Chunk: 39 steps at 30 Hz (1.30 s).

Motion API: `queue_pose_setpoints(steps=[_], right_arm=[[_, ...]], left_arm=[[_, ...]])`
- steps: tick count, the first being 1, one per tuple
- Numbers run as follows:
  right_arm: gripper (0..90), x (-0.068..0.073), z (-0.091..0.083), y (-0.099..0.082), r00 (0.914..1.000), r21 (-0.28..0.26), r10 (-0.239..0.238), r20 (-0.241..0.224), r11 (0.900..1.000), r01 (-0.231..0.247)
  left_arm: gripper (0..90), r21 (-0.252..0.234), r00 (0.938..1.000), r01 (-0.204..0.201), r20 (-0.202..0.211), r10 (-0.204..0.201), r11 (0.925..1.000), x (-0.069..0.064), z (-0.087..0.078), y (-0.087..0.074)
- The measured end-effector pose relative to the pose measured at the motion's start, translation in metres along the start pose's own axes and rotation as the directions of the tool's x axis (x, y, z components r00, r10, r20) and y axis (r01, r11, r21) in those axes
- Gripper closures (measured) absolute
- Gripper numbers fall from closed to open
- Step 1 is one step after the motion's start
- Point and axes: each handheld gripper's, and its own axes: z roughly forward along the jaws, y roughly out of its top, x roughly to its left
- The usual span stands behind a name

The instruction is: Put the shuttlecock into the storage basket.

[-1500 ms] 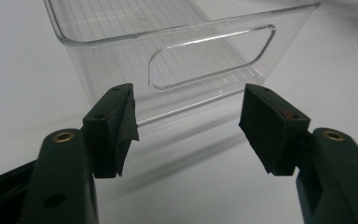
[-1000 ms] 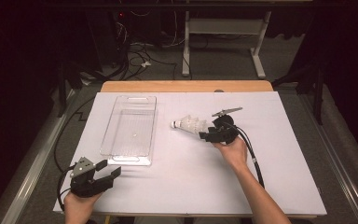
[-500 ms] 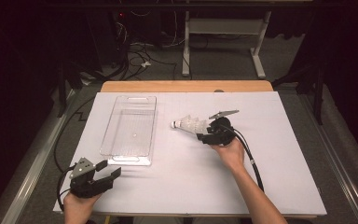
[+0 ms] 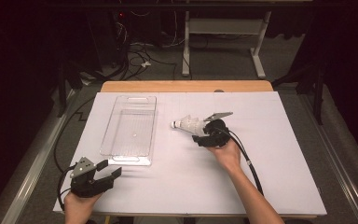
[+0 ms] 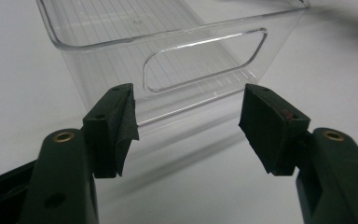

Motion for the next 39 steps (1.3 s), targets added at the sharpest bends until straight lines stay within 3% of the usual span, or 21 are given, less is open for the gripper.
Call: queue_pose_setpoints(steps=[12,20,25,39], right_arm=[[43.2,-0.006,0.009,0.003,0.9996,0.012,0.028,0.006,0.9995,-0.028],[44.3,-0.003,0.014,0.014,0.9999,0.031,0.014,0.005,0.9994,-0.014],[44.2,-0.001,0.017,0.02,0.9999,0.031,0.014,-0.005,0.9994,-0.014],[45.9,0.0,0.028,0.033,0.9997,0.045,0.021,-0.013,0.9988,-0.02]], left_arm=[[37.0,-0.001,1.0,0.005,-0.007,-0.005,1.0,0.001,0.0,0.0],[36.9,0.002,1.0,-0.007,-0.006,0.007,1.0,0.0,0.0,0.0],[36.9,0.013,0.9993,-0.035,-0.016,0.035,0.9993,-0.003,0.0,0.0],[36.8,0.015,0.9999,-0.01,-0.004,0.01,0.9998,0.0,0.0,-0.001]])
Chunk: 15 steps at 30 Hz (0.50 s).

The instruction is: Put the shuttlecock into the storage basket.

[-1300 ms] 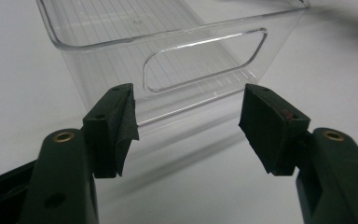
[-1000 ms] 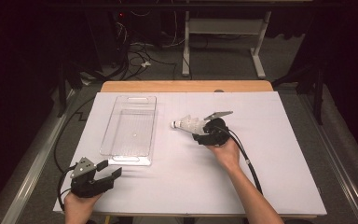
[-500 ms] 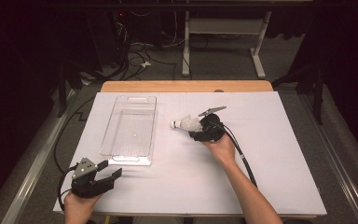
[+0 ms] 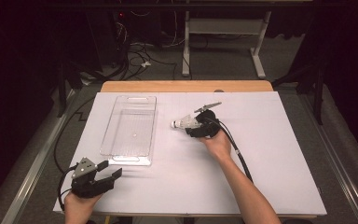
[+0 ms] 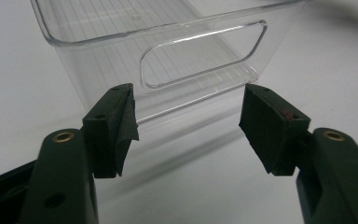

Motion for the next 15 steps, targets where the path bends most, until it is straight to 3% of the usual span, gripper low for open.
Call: queue_pose_setpoints(steps=[15], right_arm=[[55.7,0.0,0.0092,0.0032,0.9999,0.021,0.014,-0.006,0.9997,-0.014]], left_arm=[[36.9,0.001,1.0,-0.002,0.001,0.002,1.0,-0.0004,0.0017,0.0004]])
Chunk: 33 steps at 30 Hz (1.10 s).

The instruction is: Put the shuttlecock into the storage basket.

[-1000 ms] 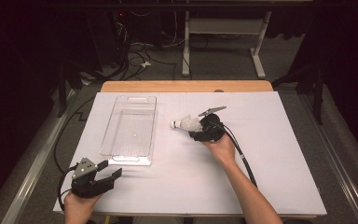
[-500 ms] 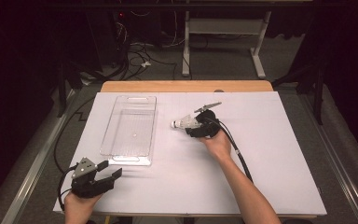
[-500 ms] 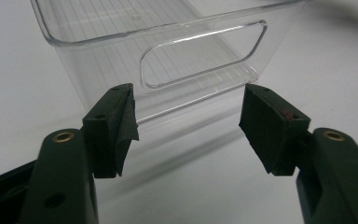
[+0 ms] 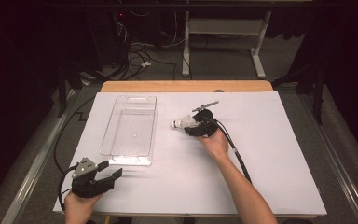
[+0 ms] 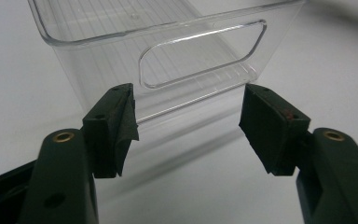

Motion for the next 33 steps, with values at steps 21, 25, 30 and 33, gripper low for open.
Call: queue_pose_setpoints(steps=[21,25,30,33], right_arm=[[83.1,0.002,-0.003,0.0016,0.9996,0.008,-0.005,-0.026,1.0,0.005],[86.8,0.0031,-0.003,0.0012,0.9996,0.011,-0.006,-0.027,0.9999,0.007],[88.4,0.0042,-0.0033,0.0009,0.9994,0.014,-0.015,-0.031,0.9998,0.015],[88.7,0.0036,-0.005,0.0014,0.9993,0.014,-0.018,-0.034,0.9997,0.019]], left_arm=[[36.7,0.004,1.0,0.004,0.004,-0.004,1.0,0.0002,0.0003,-0.0003],[36.6,0.004,1.0,0.006,0.003,-0.006,1.0,0.0007,0.0002,-0.0004],[36.6,0.005,1.0,0.007,0.004,-0.007,1.0,0.0007,0.0005,-0.0003],[36.6,0.005,1.0,0.006,0.004,-0.006,1.0,0.0009,0.0006,-0.0002]])
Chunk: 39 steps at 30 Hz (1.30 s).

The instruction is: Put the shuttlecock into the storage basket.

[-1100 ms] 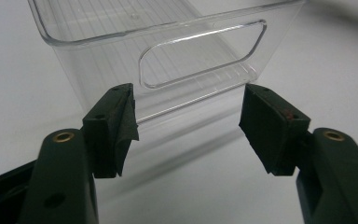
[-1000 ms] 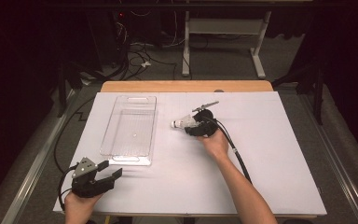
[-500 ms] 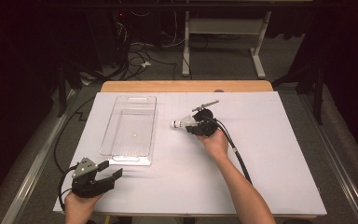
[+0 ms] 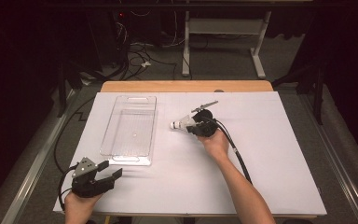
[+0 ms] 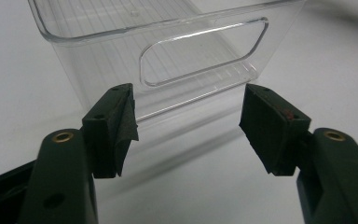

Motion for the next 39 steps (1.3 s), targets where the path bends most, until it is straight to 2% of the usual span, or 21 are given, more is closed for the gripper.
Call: queue_pose_setpoints(steps=[22,31,35,39], right_arm=[[88.7,-0.005,-0.016,0.002,0.9996,-0.025,0.024,-0.015,0.9994,-0.024],[88.7,-0.005,-0.02,0.007,0.9998,-0.03,0.013,-0.012,0.9995,-0.013],[88.6,-0.005,-0.022,0.008,0.9995,-0.036,0.023,-0.022,0.9991,-0.023],[88.7,-0.003,-0.022,0.011,0.9998,-0.026,0.013,-0.018,0.9996,-0.013]], left_arm=[[36.6,-0.008,0.9999,0.007,-0.014,-0.007,0.9999,0.001,-0.002,-0.001],[37.1,-0.008,0.9998,0.017,-0.013,-0.017,0.9998,0.002,-0.002,-0.001],[38.3,-0.003,0.9999,0.014,-0.009,-0.014,0.9999,0.002,-0.001,-0.001],[38.5,-0.003,1.0,0.003,-0.008,-0.004,1.0,0.001,-0.002,-0.001]])
